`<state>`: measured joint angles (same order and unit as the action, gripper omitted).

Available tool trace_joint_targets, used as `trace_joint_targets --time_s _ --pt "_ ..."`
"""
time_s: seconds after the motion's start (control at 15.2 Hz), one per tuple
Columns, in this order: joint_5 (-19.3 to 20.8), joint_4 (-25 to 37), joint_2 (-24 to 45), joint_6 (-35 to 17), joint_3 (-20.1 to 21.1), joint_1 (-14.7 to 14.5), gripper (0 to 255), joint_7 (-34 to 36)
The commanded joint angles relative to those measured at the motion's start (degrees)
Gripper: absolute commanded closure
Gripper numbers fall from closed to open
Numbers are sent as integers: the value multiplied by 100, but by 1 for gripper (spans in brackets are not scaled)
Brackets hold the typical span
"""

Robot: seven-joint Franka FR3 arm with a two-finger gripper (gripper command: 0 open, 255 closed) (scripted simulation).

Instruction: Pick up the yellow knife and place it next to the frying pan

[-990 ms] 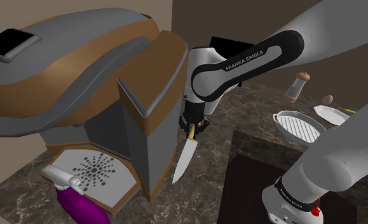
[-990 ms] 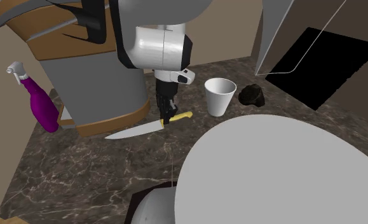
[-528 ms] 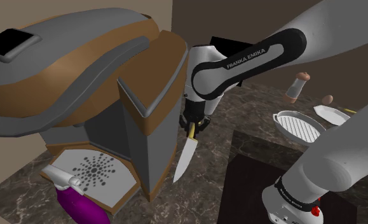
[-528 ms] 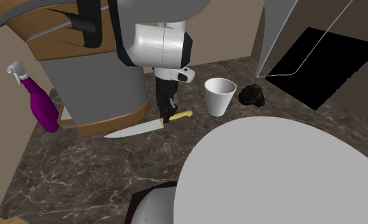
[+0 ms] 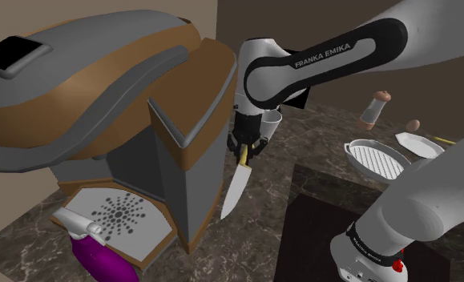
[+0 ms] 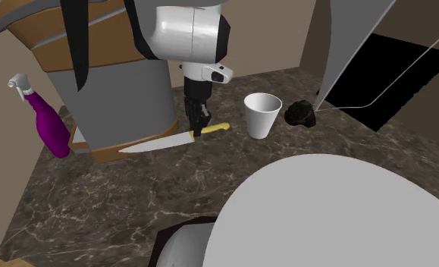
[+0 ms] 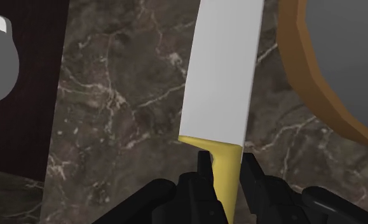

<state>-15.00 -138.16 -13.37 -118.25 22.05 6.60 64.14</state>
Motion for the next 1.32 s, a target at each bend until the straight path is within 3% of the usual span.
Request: trace_joint_targets --time_s 0.0,0.59,1.25 --pt "-5 81 -94 177 -23 1 255 4" --pt "7 524 -386 904 -113 12 255 49" --pt "387 -419 -1405 1206 -1149 533 255 -1349"
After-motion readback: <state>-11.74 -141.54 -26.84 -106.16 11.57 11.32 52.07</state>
